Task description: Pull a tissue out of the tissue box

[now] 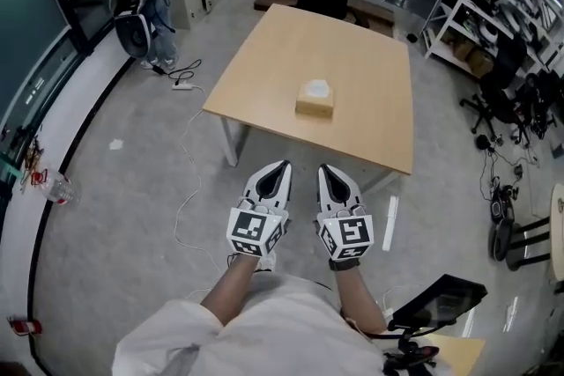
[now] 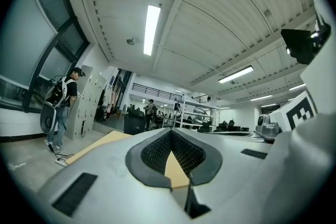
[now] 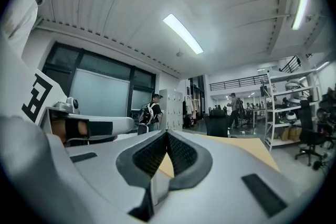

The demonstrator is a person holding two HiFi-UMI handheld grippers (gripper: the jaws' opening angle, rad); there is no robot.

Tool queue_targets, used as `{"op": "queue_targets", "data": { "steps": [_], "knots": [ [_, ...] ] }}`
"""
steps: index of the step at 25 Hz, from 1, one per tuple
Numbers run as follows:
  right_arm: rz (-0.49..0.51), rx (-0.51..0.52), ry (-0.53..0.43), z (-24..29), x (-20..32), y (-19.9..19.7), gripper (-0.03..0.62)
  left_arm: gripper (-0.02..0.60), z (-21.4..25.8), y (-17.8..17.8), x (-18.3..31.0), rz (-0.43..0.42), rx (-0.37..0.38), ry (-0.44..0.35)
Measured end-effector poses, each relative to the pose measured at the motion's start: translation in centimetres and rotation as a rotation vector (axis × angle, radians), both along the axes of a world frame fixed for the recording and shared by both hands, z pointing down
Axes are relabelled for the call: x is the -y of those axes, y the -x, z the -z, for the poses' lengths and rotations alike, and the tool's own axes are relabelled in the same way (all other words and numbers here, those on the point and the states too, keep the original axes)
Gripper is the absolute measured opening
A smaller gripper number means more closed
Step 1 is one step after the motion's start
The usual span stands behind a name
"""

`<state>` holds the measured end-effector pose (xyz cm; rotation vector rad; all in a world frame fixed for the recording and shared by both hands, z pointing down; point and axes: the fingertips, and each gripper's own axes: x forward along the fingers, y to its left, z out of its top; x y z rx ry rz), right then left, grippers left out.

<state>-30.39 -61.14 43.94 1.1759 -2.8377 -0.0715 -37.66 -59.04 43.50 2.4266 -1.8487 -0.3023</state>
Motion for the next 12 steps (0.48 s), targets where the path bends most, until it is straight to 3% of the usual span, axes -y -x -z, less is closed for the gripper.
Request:
{"op": "queue_targets", "data": {
  "steps": [5, 8, 12],
  "knots": [
    [-0.044, 0.018, 0.029, -1.5, 4.4, 3.5, -0.002, -0.006, -2.9, 3.9, 4.9, -0.039, -0.022, 0.050],
    [-0.067, 0.049, 0.095, -2.3, 7.9, 3.2, -0.002, -0.006, -4.5, 4.0, 8.3, -0.061, -0.027, 0.102],
    [-0.074, 0.053, 0.110, -2.6, 13.5, 3.2, -0.002, -0.006, -4.7, 4.1, 13.4, -0.065, -0.028, 0.107]
  ]
}}
